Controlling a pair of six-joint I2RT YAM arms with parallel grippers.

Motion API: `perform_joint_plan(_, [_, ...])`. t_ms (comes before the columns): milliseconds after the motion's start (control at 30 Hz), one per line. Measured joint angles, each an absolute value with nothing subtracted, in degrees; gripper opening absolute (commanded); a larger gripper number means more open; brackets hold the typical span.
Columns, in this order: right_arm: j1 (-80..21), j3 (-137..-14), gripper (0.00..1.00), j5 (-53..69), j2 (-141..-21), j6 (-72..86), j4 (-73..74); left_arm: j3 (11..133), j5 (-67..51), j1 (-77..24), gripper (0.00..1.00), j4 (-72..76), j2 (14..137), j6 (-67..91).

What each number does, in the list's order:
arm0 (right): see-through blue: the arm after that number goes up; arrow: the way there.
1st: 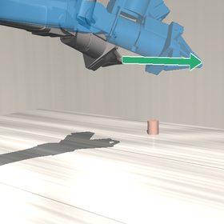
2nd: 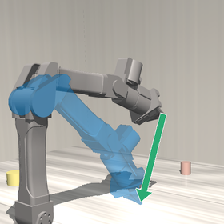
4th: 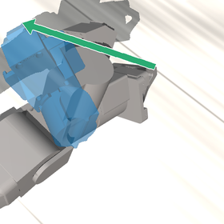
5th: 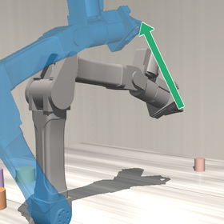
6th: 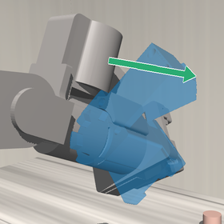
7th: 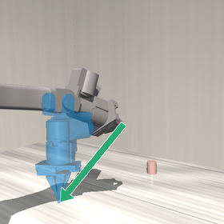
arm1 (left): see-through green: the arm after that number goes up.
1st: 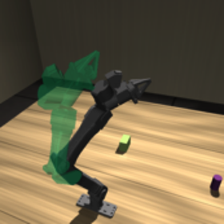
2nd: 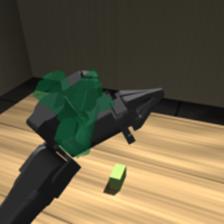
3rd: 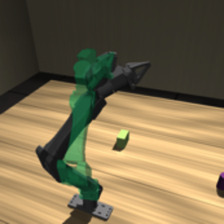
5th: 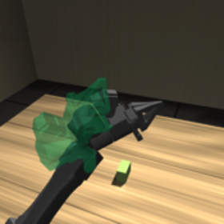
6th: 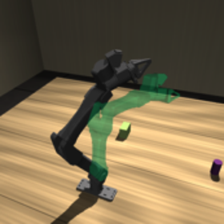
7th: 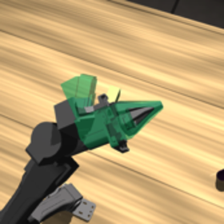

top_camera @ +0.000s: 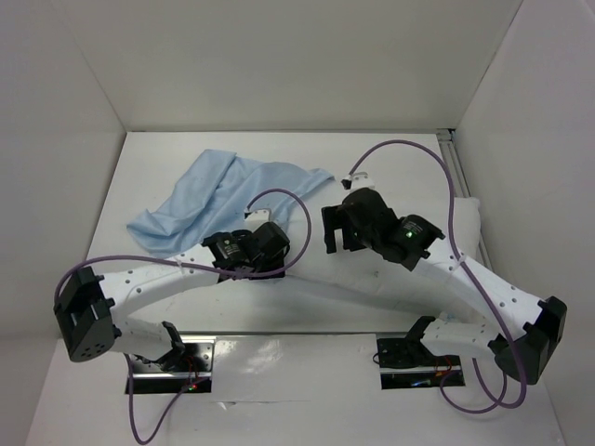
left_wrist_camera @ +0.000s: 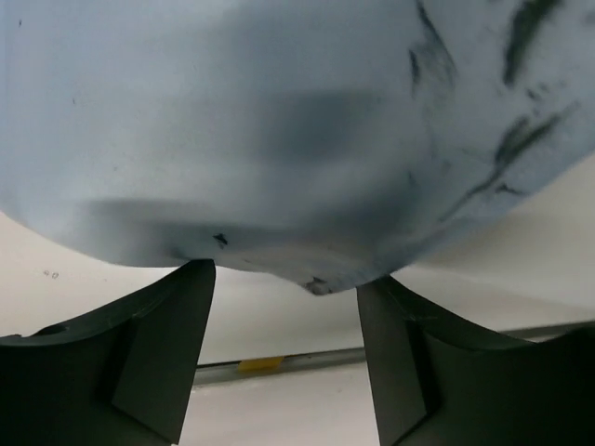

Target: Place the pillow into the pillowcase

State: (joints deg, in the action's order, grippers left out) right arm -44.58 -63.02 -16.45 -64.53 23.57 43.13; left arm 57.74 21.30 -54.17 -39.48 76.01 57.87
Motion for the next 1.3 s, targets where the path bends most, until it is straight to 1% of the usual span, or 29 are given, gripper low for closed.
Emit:
perform_joint_plan(33, [-44.6,-63.2,1.0,-16.7,-64.5,23.6,43.8,57.7,21.9,-54.1,0.74,-39.2,76.8,58.2])
perform_joint_plan(67, [-44.6,-63.4,1.0,-16.8,-64.5,23.6,44.6,57.7,22.5,-54.1,0.68,-39.1,77.5,58.5])
perform_joint_plan(133, [-44.6,-64.0,1.0,-17.2,-64.5,23.6,46.2,57.7,23.8,-53.8,0.6,-38.8,78.3,58.9])
perform_joint_plan(167, [-44.6,-64.5,1.0,-17.3,-64.5,23.6,47.2,57.7,24.2,-53.8,0.54,-38.8,78.5,59.0])
perform_joint_plan(200, [-44.6,-64.9,1.0,-17.4,-64.5,23.5,48.0,57.8,24.6,-53.6,0.46,-38.8,78.5,59.1])
perform_joint_plan(233, [-44.6,-65.0,1.0,-17.5,-64.5,23.4,48.3,57.8,25.1,-53.6,0.28,-38.9,78.5,59.2])
perform_joint_plan(267, [-44.6,-64.9,1.0,-17.6,-64.5,23.3,48.6,57.8,25.5,-53.4,0.17,-38.9,78.5,59.7])
perform_joint_plan(300, [-44.6,-64.7,1.0,-17.7,-64.5,23.2,48.6,58.0,25.8,-53.3,0.07,-39.0,78.5,59.7])
perform_joint_plan(333, [-44.6,-63.9,1.0,-17.8,-64.5,23.1,48.0,58.2,25.9,-53.2,0.0,-39.2,78.5,59.7])
perform_joint_plan(400, [-44.6,-61.7,0.76,-17.8,-64.9,22.8,46.3,59.5,25.9,-53.1,0.0,-40.0,78.5,58.8])
perform_joint_plan(433, [-44.6,-60.7,0.6,-17.9,-65.7,22.5,45.8,60.2,25.8,-53.1,0.0,-40.1,78.5,58.5])
perform_joint_plan(467, [-44.4,-60.0,0.42,-18.0,-67.2,22.3,44.5,61.3,25.5,-53.1,0.0,-40.7,78.5,58.0])
perform_joint_plan(500, [-44.2,-59.8,0.11,-18.1,-69.0,21.7,43.0,62.3,25.1,-53.0,0.0,-40.9,78.6,57.1])
perform_joint_plan(533, [-43.8,-59.9,0.01,-18.3,-71.3,21.5,41.6,63.9,24.3,-52.9,0.0,-41.4,78.8,56.1])
perform_joint_plan(567, [-43.2,-60.6,0.0,-18.4,-73.5,21.3,40.3,66.4,23.2,-52.8,0.0,-42.1,79.5,54.9])
perform_joint_plan(667, [-40.8,-66.4,0.0,-18.2,-81.1,20.4,38.4,76.1,20.3,-51.6,0.0,-43.6,83.5,49.3])
perform_joint_plan(800, [-33.7,-81.3,0.0,-17.4,-88.6,18.3,38.3,95.2,13.6,-45.9,0.0,-45.0,92.9,40.5])
perform_joint_plan(867, [-29.9,-87.6,0.0,-16.3,-90.3,18.0,36.2,105.8,8.3,-41.8,0.0,-45.4,97.8,37.3])
perform_joint_plan(967, [-27.1,-91.5,0.0,-14.4,-90.6,18.1,33.2,119.9,-0.7,-36.7,0.0,-44.1,104.0,34.6])
perform_joint_plan(1067, [-27.2,-88.6,0.0,-11.4,-90.2,19.9,27.7,122.3,-8.1,-36.0,0.0,-43.1,104.6,33.9])
perform_joint_plan(1133, [-27.4,-82.7,0.0,-9.0,-89.6,21.8,23.0,117.1,-11.5,-36.6,0.0,-41.4,103.0,33.5])
perform_joint_plan(1167, [-27.5,-79.2,0.0,-7.3,-89.5,23.3,20.7,112.6,-12.8,-37.1,0.0,-40.9,101.9,33.6])
perform_joint_plan(1200, [-27.9,-75.4,0.0,-5.4,-89.4,24.7,18.1,106.5,-13.6,-37.7,0.03,-39.6,100.3,33.8])
perform_joint_plan(1233, [-28.3,-71.9,0.0,-3.8,-89.0,25.9,15.8,101.4,-14.2,-38.2,0.13,-39.5,99.1,34.3])
perform_joint_plan(1300, [-29.5,-65.4,0.0,-0.8,-87.9,27.9,12.3,92.0,-14.9,-38.9,0.46,-39.5,97.1,34.9])
